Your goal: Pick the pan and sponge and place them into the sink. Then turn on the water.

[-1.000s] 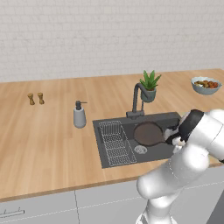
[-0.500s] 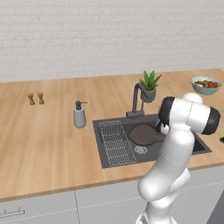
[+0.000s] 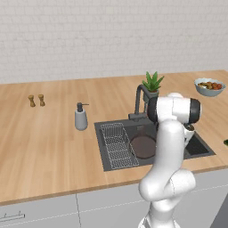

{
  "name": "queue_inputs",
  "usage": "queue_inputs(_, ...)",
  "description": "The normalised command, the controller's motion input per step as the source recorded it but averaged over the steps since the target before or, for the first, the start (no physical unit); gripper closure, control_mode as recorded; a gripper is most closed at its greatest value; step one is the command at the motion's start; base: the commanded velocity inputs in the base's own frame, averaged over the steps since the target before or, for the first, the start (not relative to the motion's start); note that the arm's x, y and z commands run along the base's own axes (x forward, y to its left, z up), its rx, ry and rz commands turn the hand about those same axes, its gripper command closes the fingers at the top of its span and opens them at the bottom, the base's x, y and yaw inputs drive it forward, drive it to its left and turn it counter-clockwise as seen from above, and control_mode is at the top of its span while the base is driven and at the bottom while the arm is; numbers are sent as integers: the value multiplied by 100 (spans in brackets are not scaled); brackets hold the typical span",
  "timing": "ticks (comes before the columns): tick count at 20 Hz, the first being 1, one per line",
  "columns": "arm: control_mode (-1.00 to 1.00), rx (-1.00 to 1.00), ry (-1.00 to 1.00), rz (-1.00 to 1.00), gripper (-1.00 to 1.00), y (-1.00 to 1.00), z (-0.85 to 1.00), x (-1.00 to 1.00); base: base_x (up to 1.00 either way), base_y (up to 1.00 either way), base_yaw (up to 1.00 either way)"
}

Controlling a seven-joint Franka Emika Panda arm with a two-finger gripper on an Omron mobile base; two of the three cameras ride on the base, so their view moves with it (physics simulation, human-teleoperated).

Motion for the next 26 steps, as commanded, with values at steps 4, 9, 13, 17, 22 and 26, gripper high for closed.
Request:
queue_inputs(4,-100,0,0,7,100,-13,-50,19,0,0,0)
queue_inputs(9,-100,0,0,5,100,-10,-41,33,0,0,0)
queue_inputs(13,-100,0,0,3,100,-13,-31,33,0,0,0)
queue_inputs(17,-100,0,-3,3,100,-16,-19,26,0,0,0)
queue_inputs(22,-100,0,-17,2,-100,-20,-5,8,0,0,0)
queue_inputs(26,-100,8,-29,0,-100,-35,18,0,0,0,0)
